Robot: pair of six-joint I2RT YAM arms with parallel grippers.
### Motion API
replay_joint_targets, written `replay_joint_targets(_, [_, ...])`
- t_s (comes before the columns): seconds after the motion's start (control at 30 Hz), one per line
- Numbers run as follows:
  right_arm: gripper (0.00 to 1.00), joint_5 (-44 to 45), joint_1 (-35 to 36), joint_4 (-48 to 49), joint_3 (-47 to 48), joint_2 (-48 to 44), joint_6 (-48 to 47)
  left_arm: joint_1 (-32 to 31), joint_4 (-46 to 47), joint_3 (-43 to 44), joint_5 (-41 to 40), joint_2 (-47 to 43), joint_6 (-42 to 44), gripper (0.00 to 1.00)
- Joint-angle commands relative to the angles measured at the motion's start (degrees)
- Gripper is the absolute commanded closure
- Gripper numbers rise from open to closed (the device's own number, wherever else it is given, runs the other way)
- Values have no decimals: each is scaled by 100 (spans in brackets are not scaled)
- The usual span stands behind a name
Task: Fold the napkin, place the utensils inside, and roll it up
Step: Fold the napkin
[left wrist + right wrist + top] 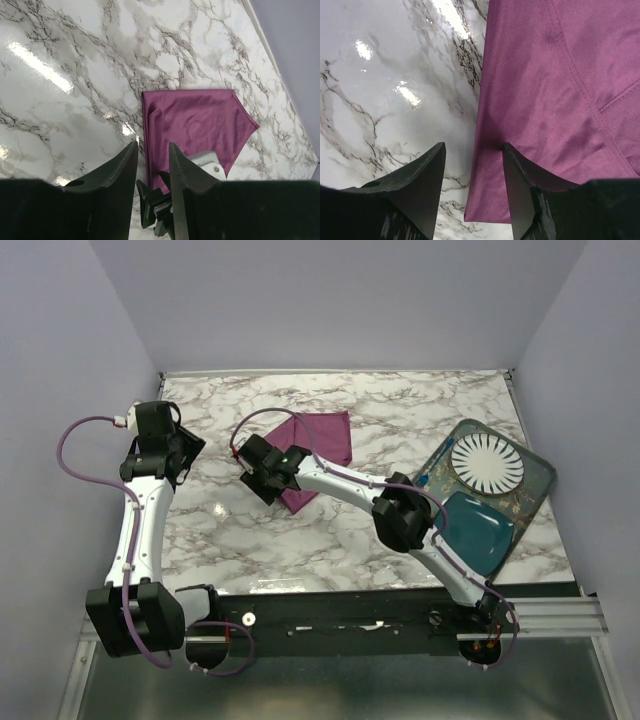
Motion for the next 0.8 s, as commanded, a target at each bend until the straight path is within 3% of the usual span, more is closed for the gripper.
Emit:
replay_joint_targets(0.0, [42,82,19,7,268,282,-86,47,-59,-82,-57,63,-28,61])
replay_joint_targets(0.57, [42,241,-16,86,251,292,-332,56,-32,-161,-31,186,51,62])
replay_joint_targets(0.77, [50,215,-25,-28,444,221,-411,73,-14,-196,-13,221,25,62])
